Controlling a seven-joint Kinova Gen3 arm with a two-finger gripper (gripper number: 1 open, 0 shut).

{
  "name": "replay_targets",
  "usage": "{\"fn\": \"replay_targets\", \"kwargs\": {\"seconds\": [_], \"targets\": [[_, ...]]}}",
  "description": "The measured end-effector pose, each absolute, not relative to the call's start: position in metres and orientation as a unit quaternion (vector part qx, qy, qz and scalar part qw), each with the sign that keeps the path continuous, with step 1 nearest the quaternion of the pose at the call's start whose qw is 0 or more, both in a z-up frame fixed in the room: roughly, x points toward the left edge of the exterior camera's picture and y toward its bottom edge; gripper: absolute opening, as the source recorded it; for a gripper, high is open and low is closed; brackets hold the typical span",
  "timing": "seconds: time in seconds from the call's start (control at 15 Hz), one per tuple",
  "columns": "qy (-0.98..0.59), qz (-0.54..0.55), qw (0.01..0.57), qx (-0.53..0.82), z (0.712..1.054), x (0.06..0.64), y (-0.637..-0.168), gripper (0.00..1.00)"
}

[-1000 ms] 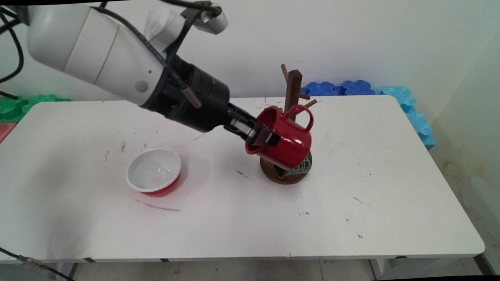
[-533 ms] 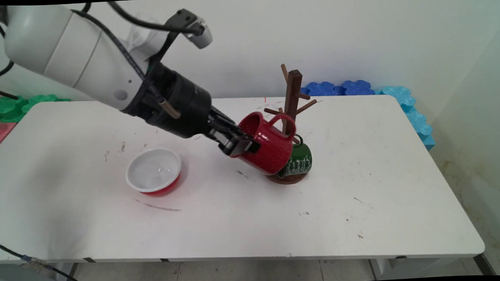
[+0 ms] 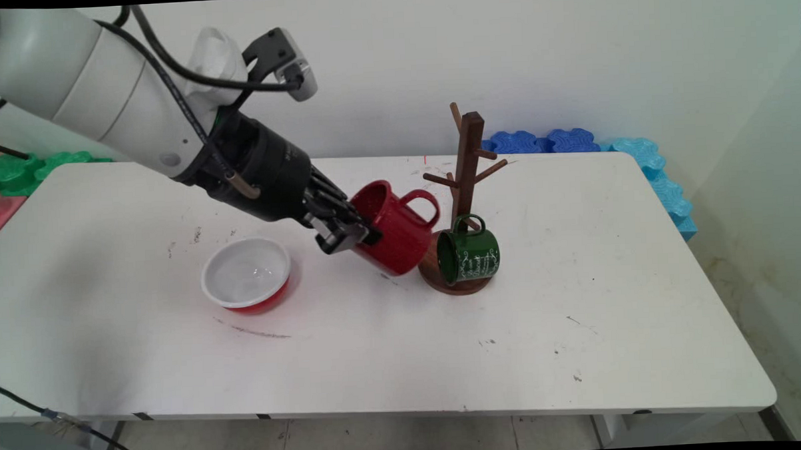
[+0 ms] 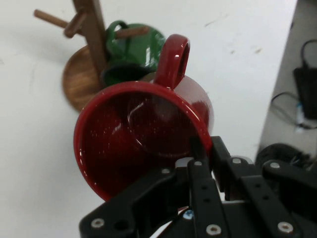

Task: Place the picked object on the table

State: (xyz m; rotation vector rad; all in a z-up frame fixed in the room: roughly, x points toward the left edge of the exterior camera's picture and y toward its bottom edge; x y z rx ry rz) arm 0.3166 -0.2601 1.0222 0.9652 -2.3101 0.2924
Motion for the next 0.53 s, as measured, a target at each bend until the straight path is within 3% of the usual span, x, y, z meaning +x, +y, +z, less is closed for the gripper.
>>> {"fn": "replay_targets", "kwargs": {"seconds": [0.53], "targets": [[-0.896, 0.152, 0.249, 0.335, 1.010, 0.338, -0.273, 0.00]]}}
